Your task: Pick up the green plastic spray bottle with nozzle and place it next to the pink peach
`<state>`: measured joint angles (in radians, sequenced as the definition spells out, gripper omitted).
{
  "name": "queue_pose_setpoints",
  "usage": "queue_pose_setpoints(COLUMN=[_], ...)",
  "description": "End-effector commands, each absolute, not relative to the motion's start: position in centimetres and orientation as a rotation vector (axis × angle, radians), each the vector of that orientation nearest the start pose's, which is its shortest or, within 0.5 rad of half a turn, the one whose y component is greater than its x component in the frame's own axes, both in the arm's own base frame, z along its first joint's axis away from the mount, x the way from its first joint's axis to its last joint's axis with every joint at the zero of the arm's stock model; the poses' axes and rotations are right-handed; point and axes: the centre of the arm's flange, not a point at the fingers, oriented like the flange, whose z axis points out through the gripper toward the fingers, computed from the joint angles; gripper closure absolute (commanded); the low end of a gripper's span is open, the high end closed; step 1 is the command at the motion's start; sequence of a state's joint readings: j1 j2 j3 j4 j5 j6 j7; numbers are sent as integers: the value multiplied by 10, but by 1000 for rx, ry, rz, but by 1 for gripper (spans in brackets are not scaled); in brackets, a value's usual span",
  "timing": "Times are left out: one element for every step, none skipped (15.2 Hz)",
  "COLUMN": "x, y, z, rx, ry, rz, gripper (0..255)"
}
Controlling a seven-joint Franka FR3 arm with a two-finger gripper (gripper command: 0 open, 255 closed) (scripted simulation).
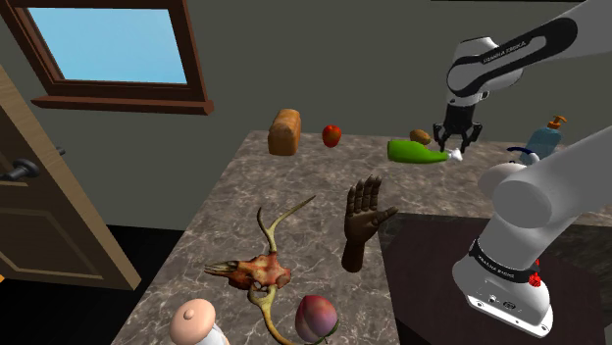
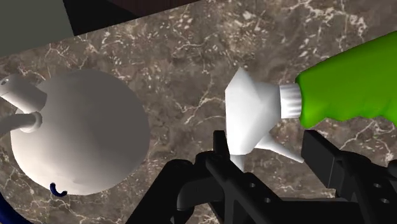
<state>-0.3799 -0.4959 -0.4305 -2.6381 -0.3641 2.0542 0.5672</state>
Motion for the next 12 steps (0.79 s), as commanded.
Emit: queue_pose_setpoints(x=[242,240,238,235,233,231,229,227,225,223,220,218], y=[-254,-241,-228,-215,-202,-189,-176,-163,-150,-137,-124,-111], z=[380,380,380,381,381,381,381,381,381,381,381,381], rx=[-2734,-2734,-2734,-2734,-2734,-2734,-2734,-2734,-2734,-2734,-2734,-2734], ry=[1736,1736,1736,1736,1736,1736,1736,1736,1736,1736,1736,1736], rz=[188,188,188,188,188,188,188,188,188,188,188,188], gripper=[255,255,255,255,255,255,255,255,255,255,255,255])
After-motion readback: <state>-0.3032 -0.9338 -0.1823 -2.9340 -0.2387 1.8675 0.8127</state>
